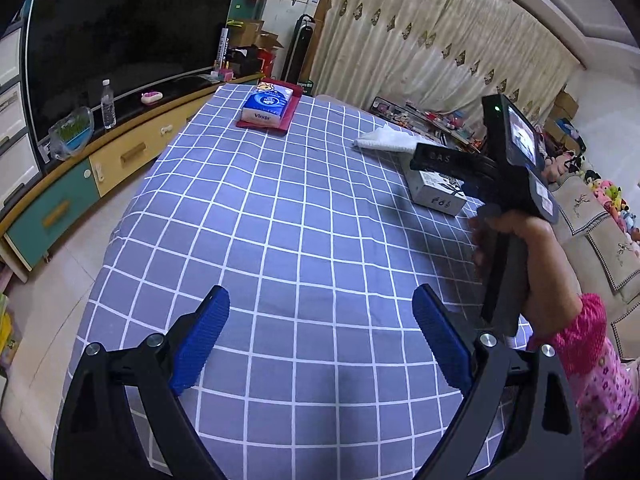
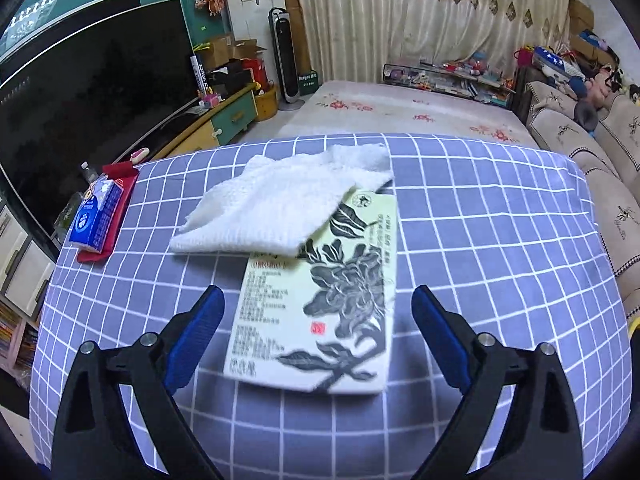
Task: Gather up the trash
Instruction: 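Grasp the white flower-print tissue box with the right gripper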
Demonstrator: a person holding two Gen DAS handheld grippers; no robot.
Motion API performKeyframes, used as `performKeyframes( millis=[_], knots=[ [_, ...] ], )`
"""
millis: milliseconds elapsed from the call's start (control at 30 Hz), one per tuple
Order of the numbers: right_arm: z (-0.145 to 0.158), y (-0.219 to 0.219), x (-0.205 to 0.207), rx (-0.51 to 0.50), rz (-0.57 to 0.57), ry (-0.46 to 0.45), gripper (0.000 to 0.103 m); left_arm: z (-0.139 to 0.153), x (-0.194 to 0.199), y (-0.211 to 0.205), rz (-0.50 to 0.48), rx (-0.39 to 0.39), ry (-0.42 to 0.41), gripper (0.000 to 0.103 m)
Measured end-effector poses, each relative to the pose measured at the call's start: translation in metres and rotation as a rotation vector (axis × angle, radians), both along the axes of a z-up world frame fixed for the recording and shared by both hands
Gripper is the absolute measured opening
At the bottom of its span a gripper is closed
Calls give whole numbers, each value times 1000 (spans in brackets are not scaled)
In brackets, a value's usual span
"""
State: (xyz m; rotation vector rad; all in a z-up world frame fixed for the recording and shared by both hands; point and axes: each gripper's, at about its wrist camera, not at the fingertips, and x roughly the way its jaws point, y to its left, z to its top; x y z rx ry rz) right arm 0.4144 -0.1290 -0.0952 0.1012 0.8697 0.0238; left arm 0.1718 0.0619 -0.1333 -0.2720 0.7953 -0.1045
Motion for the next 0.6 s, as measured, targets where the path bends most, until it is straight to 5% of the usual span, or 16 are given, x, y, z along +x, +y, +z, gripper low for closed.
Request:
performKeyframes(
  millis=[267,400,600],
  knots=[
    [-9,7,14,-9,-8,30,90,-4,0,-9,-21,2,10,91],
    [-16,10,15,-51,-20,50,70,-5,0,-12,-26,3,16,91],
    [-16,11,-3,-69,43,64,69,-7,0,-15,-34,1,26,91]
  ],
)
